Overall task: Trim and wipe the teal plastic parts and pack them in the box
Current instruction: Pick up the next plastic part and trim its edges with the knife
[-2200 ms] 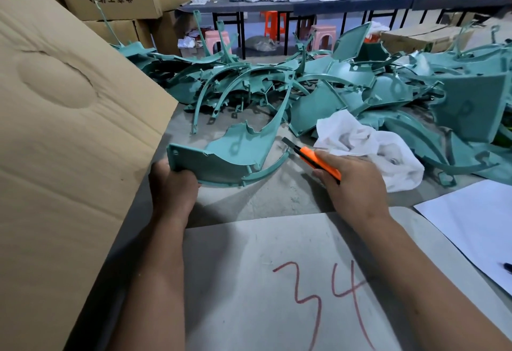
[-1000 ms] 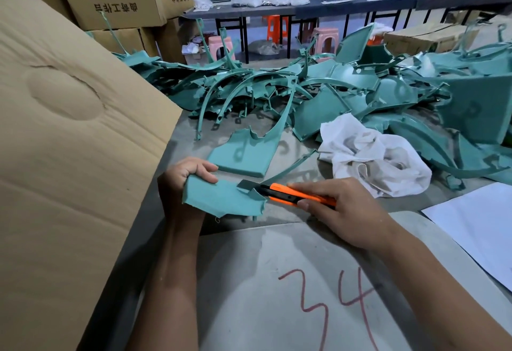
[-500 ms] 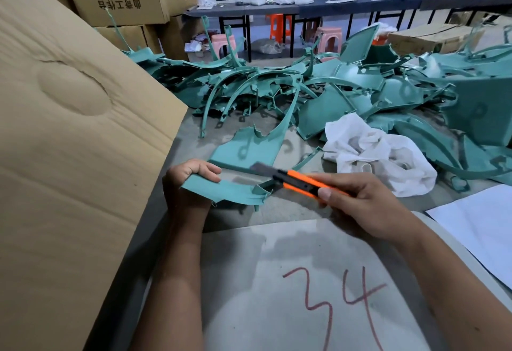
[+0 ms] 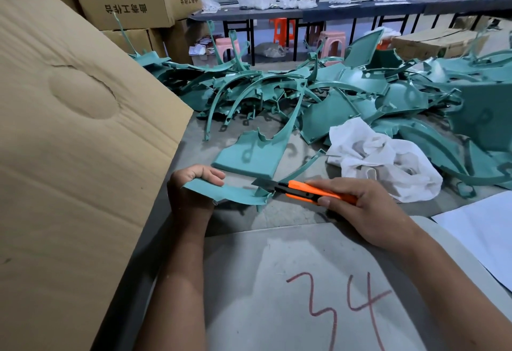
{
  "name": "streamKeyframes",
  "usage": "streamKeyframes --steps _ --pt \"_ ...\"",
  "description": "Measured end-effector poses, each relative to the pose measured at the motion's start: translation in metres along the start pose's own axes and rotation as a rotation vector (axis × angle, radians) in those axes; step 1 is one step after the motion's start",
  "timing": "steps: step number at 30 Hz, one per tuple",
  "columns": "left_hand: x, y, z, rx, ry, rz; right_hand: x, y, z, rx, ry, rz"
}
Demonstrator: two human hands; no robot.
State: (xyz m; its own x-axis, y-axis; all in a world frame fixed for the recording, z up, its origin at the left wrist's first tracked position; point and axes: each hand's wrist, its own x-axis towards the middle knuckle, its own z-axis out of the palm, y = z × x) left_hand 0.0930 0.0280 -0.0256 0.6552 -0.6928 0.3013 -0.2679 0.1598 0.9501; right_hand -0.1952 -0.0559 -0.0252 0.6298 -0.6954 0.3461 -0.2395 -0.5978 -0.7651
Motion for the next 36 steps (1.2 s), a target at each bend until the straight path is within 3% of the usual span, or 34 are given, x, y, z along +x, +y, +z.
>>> streamKeyframes --steps 6,12,16,20,29,36 --pt "0.001 0.002 0.002 -0.003 0.014 -0.003 -0.002 -0.004 -0.012 -0.015 -0.061 -0.03" --pt "0.001 -0.002 0.0 0.082 0.014 0.008 0.005 -0.003 0.0 -0.248 0.003 -0.086" --pt "0.002 -0.006 -0.002 0.14 0.02 0.009 -0.002 0.001 -0.019 -0.05 -0.025 0.023" --pt "0.001 -0.01 -0.001 0.217 0.127 -0.02 -0.002 -0.002 -0.02 0.131 0.066 0.046" --pt "0.01 -0.022 0.001 0.299 0.219 -0.196 -0.002 -0.015 -0.012 -0.053 0.005 -0.054" --pt "0.011 -0.023 0.002 0.313 0.295 -0.288 -0.002 -0.02 -0.011 -0.046 0.126 0.012"
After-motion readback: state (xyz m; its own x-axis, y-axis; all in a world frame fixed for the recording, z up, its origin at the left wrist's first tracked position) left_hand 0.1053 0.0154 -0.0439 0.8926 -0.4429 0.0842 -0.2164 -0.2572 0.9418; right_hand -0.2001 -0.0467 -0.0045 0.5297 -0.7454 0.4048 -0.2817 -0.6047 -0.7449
